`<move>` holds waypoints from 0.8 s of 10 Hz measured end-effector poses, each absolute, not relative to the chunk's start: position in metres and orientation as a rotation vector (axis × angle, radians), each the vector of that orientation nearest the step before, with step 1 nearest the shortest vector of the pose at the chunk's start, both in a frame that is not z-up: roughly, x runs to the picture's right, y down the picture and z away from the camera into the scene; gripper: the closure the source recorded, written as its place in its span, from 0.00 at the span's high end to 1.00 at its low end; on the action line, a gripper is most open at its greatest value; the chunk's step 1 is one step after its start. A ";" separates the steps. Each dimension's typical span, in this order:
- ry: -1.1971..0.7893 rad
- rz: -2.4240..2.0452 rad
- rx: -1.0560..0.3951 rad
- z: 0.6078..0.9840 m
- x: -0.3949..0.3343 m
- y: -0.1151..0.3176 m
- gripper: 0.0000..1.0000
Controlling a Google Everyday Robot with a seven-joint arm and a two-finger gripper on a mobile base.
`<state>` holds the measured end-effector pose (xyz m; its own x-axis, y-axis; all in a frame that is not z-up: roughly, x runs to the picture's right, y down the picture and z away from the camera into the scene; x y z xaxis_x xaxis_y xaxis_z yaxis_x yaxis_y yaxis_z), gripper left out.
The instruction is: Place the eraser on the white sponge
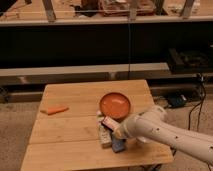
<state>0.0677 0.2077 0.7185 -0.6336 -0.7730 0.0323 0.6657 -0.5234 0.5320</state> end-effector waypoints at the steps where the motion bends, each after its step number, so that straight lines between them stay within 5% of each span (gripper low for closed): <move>1: -0.646 -2.180 0.262 0.719 0.068 0.208 0.00; 8: -0.641 -2.199 0.258 0.725 0.074 0.210 0.00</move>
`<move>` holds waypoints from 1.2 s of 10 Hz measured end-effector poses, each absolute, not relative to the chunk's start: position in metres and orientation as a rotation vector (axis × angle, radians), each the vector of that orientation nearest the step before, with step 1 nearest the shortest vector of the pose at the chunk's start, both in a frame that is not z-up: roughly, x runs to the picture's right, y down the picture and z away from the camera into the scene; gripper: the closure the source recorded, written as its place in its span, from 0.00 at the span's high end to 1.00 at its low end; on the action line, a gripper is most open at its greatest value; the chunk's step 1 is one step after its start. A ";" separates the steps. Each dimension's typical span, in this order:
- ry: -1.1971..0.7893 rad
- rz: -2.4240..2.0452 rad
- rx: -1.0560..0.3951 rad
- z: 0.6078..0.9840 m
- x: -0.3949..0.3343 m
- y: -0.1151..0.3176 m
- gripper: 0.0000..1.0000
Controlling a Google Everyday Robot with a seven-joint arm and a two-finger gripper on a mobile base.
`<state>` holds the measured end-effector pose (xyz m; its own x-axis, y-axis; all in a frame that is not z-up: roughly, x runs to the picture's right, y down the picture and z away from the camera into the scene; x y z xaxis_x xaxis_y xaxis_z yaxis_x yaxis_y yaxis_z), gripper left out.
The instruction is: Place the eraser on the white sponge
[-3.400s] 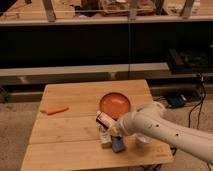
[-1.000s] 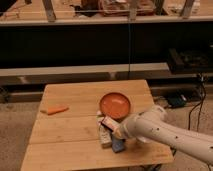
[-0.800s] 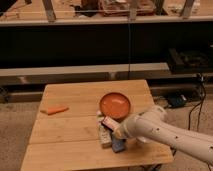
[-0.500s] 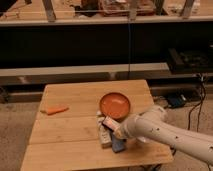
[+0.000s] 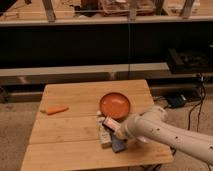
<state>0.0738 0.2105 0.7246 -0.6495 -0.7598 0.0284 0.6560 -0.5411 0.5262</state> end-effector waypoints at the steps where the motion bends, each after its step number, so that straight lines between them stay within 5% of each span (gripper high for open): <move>1: -0.639 -2.203 0.256 0.725 0.076 0.210 0.04; 4: -0.640 -2.211 0.255 0.727 0.077 0.211 0.24; 12: -0.634 -2.234 0.252 0.732 0.082 0.211 0.24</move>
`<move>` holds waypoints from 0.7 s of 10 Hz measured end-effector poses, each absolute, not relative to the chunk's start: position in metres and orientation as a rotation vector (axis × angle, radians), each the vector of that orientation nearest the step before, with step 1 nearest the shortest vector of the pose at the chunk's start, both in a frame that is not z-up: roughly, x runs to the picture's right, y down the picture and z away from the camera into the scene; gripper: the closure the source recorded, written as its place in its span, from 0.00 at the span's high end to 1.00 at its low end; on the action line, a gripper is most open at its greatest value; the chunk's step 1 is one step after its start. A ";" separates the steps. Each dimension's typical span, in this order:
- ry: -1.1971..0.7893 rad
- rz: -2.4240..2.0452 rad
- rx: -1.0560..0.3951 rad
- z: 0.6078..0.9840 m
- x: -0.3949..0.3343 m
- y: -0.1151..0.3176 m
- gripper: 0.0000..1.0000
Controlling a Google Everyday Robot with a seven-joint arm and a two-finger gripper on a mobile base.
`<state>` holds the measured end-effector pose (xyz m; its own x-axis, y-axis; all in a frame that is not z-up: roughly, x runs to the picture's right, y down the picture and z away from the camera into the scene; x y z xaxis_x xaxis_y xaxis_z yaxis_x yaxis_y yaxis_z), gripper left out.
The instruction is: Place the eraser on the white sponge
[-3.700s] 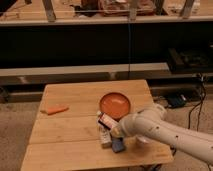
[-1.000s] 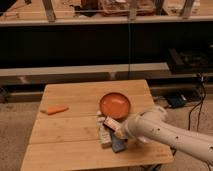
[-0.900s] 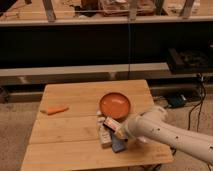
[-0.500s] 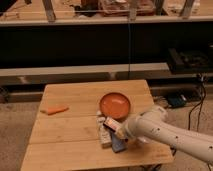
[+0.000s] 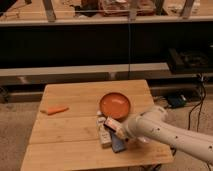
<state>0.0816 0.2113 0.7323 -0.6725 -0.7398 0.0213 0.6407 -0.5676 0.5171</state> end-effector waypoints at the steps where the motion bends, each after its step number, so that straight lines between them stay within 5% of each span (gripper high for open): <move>1: -0.634 -2.237 0.251 0.733 0.082 0.212 0.24; 7: -0.632 -2.253 0.247 0.737 0.086 0.212 0.24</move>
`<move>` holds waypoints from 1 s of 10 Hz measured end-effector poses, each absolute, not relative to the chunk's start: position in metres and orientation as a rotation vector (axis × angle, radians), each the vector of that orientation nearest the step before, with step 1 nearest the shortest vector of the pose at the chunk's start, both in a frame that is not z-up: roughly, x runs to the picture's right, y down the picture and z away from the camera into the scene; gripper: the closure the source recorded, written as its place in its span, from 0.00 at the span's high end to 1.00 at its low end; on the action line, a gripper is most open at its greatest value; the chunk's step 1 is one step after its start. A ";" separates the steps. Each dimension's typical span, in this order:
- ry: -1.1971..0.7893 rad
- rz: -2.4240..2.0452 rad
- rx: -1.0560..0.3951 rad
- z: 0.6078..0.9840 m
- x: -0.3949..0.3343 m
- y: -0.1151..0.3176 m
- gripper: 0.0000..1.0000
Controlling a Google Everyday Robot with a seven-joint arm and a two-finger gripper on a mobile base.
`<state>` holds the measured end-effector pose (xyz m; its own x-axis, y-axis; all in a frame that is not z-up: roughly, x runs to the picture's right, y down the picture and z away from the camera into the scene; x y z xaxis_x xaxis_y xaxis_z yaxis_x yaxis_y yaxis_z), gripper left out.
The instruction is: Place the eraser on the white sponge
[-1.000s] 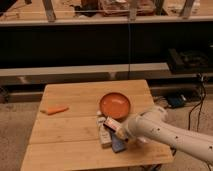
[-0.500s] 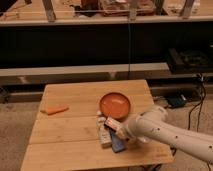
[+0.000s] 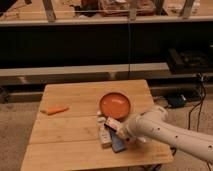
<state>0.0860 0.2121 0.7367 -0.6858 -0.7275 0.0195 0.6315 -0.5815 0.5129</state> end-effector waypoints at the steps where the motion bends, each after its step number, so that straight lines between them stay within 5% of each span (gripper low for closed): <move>1: -0.632 -2.255 0.246 0.737 0.086 0.212 0.24; 10: -0.634 -2.280 0.241 0.743 0.089 0.213 0.24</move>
<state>0.0890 0.2128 0.7433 -0.7054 -0.7086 0.0164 0.6154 -0.6008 0.5101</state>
